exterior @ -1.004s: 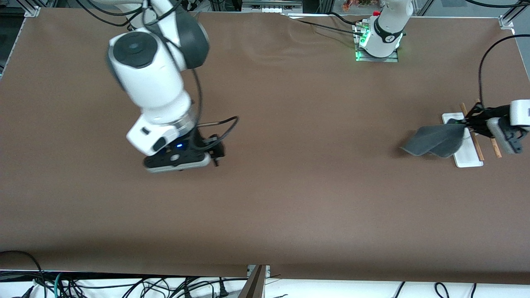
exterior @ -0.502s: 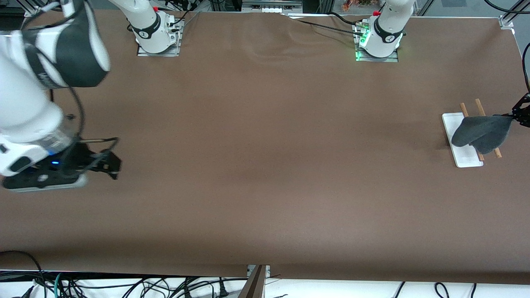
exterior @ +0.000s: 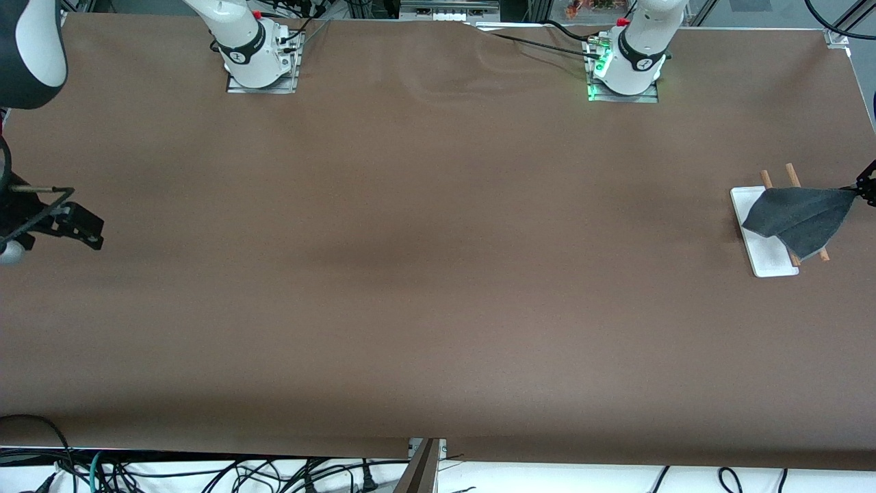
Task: Pass towel and hang on rack
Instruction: 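Carry the towel to the rack while the right gripper withdraws, then lower the towel over the wooden bars and open the left gripper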
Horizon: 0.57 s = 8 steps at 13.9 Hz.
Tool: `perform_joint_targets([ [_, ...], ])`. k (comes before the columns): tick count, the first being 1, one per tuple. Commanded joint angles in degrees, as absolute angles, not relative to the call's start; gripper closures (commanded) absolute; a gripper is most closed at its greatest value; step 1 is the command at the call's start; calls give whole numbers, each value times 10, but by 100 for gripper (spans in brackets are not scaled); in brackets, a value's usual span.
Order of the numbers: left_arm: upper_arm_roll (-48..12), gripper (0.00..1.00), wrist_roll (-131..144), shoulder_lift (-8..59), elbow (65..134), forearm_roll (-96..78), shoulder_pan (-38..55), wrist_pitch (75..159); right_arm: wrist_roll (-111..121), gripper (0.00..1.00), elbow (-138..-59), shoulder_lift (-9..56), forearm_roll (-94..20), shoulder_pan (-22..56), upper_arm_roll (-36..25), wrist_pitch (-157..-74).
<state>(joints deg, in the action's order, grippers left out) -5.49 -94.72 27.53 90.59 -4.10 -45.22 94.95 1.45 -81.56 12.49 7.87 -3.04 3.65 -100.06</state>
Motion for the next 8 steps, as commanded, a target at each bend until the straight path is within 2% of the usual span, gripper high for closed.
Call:
perform_joint_targets([
  [1, -64, 100, -958, 300, 881, -27, -454, 942, 25, 0, -903, 60, 73, -39, 52, -1004],
  [4, -65, 100, -958, 302, 881, -27, -449, 952, 23, 0, -910, 49, 65, -39, 76, -1001],
  [6, -65, 90, -959, 312, 868, -26, -449, 952, 22, 0, -911, 24, 29, -45, 75, -971],
  [8, -65, 86, -960, 321, 861, -25, -451, 952, 25, 0, -912, 14, 3, -56, 72, -958],
])
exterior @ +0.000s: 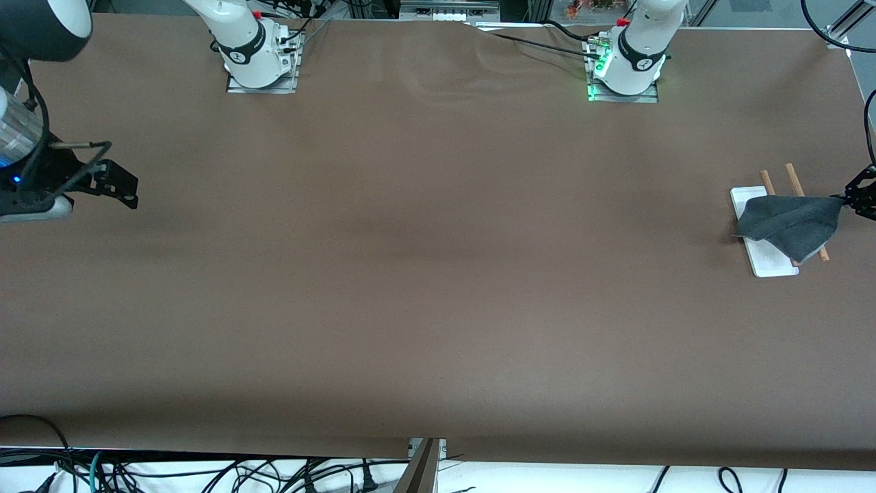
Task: Pass towel and hang on rack
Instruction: 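Lower the towel over the wooden bars and open the left gripper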
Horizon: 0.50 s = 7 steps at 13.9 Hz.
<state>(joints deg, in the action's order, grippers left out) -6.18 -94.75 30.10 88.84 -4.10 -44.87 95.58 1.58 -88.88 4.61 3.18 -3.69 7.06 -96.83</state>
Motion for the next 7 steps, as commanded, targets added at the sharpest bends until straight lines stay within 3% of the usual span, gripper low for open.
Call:
perform_joint_targets([
  [1, -64, 84, -960, 322, 861, -25, -451, 952, 25, 0, -912, 12, -6, -59, 69, -945],
  [2, -64, 82, -960, 326, 860, -25, -453, 954, 25, 0, -912, 12, -10, -65, 64, -944],
  [3, -63, 70, -960, 327, 860, -25, -455, 963, 28, 0, -912, 12, -12, -66, 57, -944],
  [4, -63, 26, -960, 329, 860, -25, -456, 968, 34, 0, -912, 13, -13, -67, 55, -937],
  [5, -62, 0, -961, 334, 856, -26, -461, 968, 39, 0, -912, 15, -13, -68, 54, -928],
  [7, -62, 0, -962, 346, 843, -32, -476, 967, 41, 0, -913, 17, -12, -68, 54, -928],
])
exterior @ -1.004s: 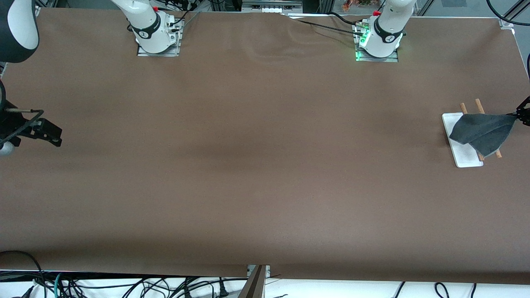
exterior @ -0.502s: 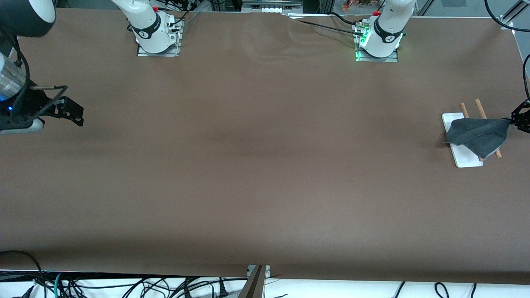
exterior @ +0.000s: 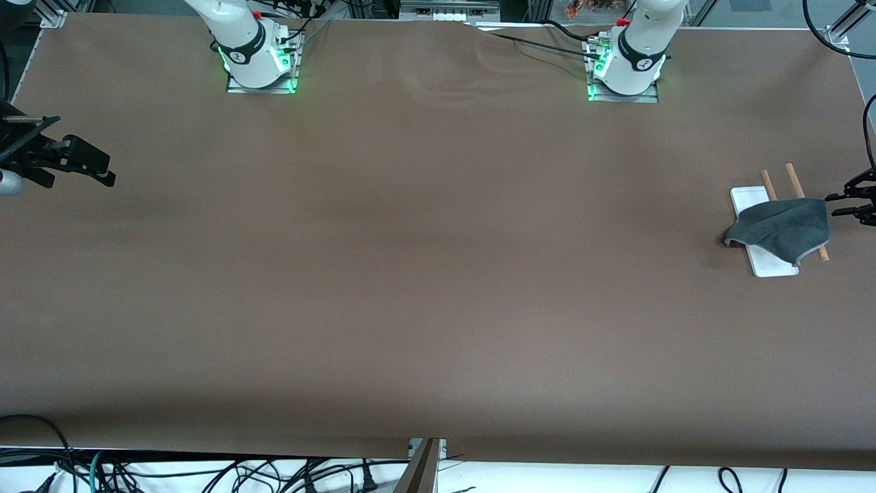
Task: Pass towel and hang on rack
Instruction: 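Lower the towel over the wooden bars and open the left gripper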
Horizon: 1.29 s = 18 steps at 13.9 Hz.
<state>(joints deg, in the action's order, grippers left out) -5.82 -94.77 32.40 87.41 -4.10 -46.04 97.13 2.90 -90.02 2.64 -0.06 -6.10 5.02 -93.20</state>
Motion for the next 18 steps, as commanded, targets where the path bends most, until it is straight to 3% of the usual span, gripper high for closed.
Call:
perform_joint_targets([
  [1, -62, 0, -961, 348, 838, -32, -481, 967, 42, 0, -911, 20, -11, -68, 54, -928],
  [7, -69, 0, -958, 342, 766, -25, -474, 955, 55, 0, -885, 40, -6, -66, 54, -927],
  [12, -69, 0, -891, 337, 712, -26, -427, 878, 55, 0, -879, 45, -7, -65, 54, -927],
  [18, -104, 0, -700, 313, 696, -47, -396, 838, 54, 0, -876, 45, -6, -63, 55, -927],
])
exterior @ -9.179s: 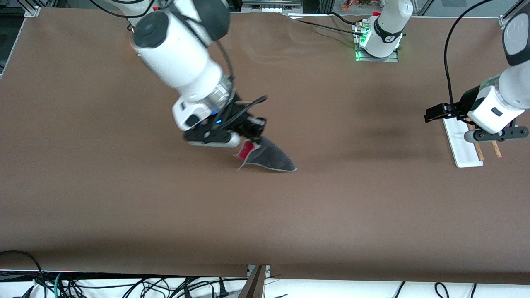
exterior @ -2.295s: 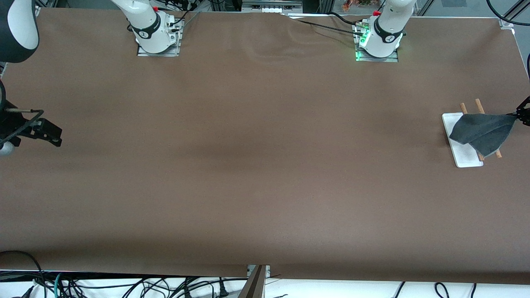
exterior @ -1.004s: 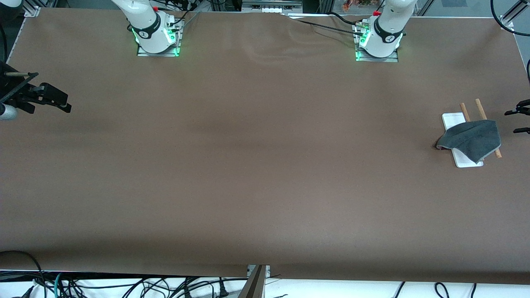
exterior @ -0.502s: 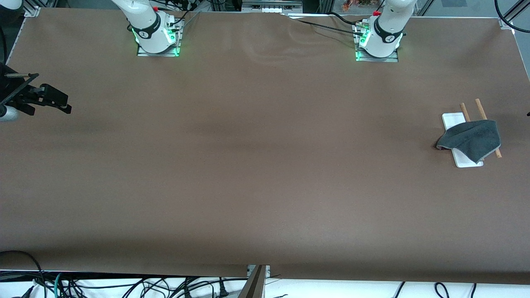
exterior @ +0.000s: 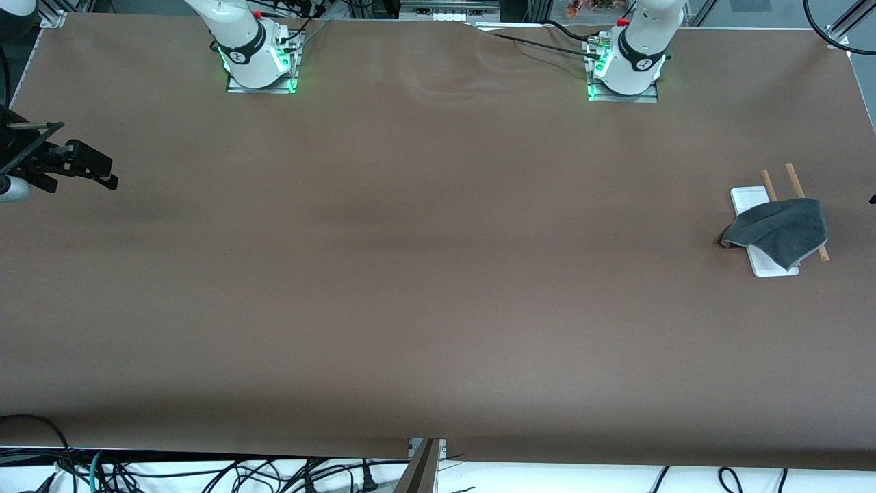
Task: Pass towel and hang on rack
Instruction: 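Lower the towel over the wooden bars and open the left gripper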
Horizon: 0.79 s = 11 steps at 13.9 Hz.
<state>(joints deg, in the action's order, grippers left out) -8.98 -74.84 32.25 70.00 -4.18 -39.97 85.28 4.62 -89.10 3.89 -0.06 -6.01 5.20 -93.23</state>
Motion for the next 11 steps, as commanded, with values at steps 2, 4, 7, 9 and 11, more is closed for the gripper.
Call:
perform_joint_targets([
  [2, -127, 0, -655, 309, 695, -46, -391, 824, 54, 0, -876, 45, -6, -62, 55, -927],
  [4, -129, 0, -582, 292, 706, -47, -354, 824, 54, 0, -876, 46, -7, -62, 55, -927],
  [7, -129, 0, -428, 217, 778, -50, -279, 851, 55, 0, -876, 46, -7, -62, 55, -928],
  [9, -126, 0, -320, 158, 841, -47, -222, 880, 55, 0, -876, 46, -7, -62, 55, -927],
  [11, -120, 0, -208, 108, 891, -42, -170, 902, 55, 0, -876, 46, -7, -63, 55, -927],
])
